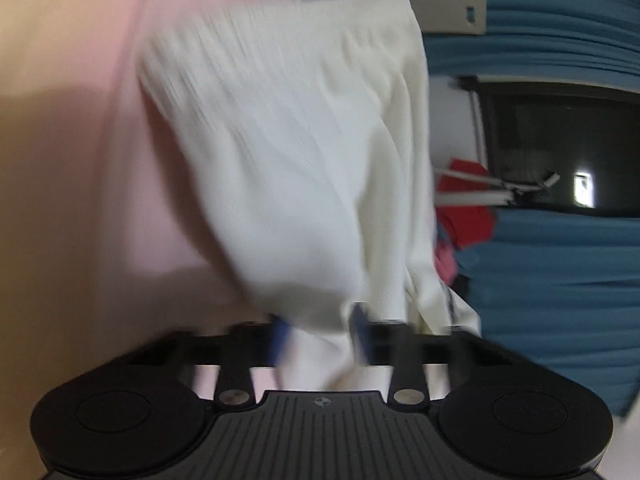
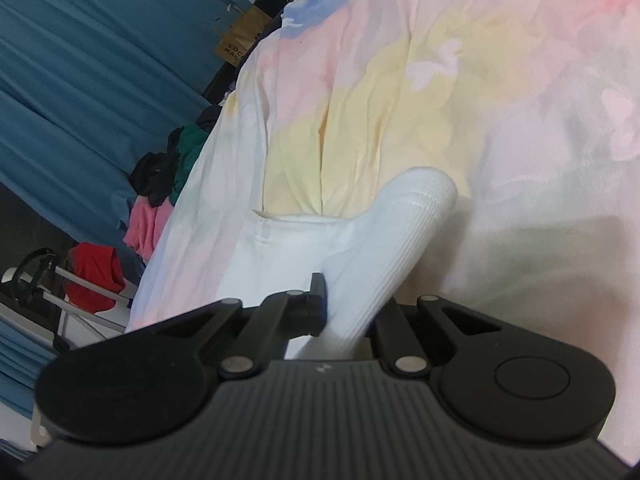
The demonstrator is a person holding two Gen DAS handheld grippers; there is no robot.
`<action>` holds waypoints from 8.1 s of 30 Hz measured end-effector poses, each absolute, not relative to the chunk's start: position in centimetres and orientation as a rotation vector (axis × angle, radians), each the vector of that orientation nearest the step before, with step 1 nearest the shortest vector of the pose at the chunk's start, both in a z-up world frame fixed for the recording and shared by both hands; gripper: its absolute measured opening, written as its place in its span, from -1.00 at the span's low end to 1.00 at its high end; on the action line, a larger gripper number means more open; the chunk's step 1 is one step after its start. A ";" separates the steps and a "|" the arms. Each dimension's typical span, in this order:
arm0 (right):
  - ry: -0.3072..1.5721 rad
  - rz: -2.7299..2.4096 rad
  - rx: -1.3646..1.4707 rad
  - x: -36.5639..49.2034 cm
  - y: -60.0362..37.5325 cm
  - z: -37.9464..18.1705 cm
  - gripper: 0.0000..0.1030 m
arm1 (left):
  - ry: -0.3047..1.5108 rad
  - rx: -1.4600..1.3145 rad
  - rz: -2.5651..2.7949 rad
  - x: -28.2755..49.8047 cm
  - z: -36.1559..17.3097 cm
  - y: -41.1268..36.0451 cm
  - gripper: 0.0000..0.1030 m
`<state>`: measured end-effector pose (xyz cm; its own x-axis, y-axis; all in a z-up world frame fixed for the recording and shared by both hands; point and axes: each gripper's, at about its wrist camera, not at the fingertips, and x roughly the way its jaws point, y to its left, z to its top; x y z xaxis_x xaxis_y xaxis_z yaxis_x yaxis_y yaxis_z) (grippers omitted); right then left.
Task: Fold clothes
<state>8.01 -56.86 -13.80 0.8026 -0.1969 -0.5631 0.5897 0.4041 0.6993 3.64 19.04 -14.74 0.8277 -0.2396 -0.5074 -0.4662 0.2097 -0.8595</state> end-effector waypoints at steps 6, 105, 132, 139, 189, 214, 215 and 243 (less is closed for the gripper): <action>0.397 -0.548 1.013 7.3 -56.9 -13.0 -0.88 | 0.570 -1.174 0.189 2.3 -8.7 21.3 -0.75; 0.782 0.169 0.332 30.0 -22.0 -11.5 -0.62 | 0.486 -0.274 0.027 12.8 -9.9 2.5 0.99; 0.507 -0.447 0.058 28.2 -47.8 2.2 -0.74 | 0.521 -0.277 0.001 13.0 -10.9 2.0 0.99; 0.552 -0.460 0.339 22.7 -51.1 -8.2 -0.68 | 0.523 -0.252 0.010 13.2 -11.1 1.4 0.99; 0.471 -0.417 0.689 24.7 -53.3 -16.3 -0.65 | 0.536 -0.183 -0.012 13.1 -12.4 -0.2 0.99; 0.489 -0.347 0.455 5.8 -43.5 -4.4 0.39 | 0.393 -0.127 -0.005 3.0 -3.9 -0.5 0.99; 0.496 -0.369 0.482 5.2 -44.0 -4.7 0.39 | 0.400 -0.131 -0.003 2.7 -3.8 -0.5 0.99; 0.604 -0.691 0.801 6.2 -53.8 -13.3 0.20 | 0.506 -0.181 0.379 1.6 -1.4 16.1 0.99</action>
